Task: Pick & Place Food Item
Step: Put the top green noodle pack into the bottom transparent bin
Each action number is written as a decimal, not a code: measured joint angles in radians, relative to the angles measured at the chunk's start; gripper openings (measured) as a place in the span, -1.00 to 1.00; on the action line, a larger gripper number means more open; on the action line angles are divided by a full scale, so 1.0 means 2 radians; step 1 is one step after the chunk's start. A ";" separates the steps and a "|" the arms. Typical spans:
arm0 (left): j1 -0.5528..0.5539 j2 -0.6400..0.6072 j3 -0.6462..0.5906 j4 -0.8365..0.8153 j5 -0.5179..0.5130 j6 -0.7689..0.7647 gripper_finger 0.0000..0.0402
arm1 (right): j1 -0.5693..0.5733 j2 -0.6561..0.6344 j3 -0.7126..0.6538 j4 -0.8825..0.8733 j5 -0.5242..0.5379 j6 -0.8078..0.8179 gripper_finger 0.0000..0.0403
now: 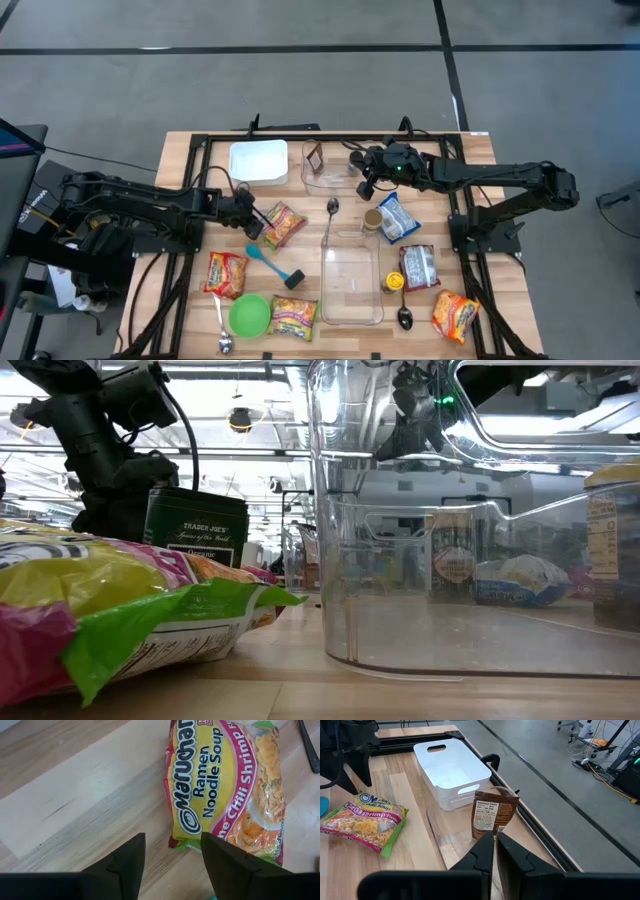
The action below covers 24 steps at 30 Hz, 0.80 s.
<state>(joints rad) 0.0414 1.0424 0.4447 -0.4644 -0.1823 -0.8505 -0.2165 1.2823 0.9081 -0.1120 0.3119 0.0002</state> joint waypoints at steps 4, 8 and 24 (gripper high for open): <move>0.000 0.000 0.000 0.000 -0.001 -0.001 -0.03 | 0.000 0.000 0.000 0.000 0.000 0.000 -0.93; 0.000 0.000 0.000 0.000 -0.001 -0.002 -0.03 | 0.000 0.000 0.000 0.000 0.000 0.000 -0.93; 0.000 0.000 -0.067 0.126 0.030 -0.015 -0.07 | 0.000 0.000 0.000 0.000 0.000 0.000 -0.93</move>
<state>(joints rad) 0.0414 1.0428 0.3114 -0.2134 -0.1230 -0.8803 -0.2161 1.2823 0.9081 -0.1120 0.3119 0.0006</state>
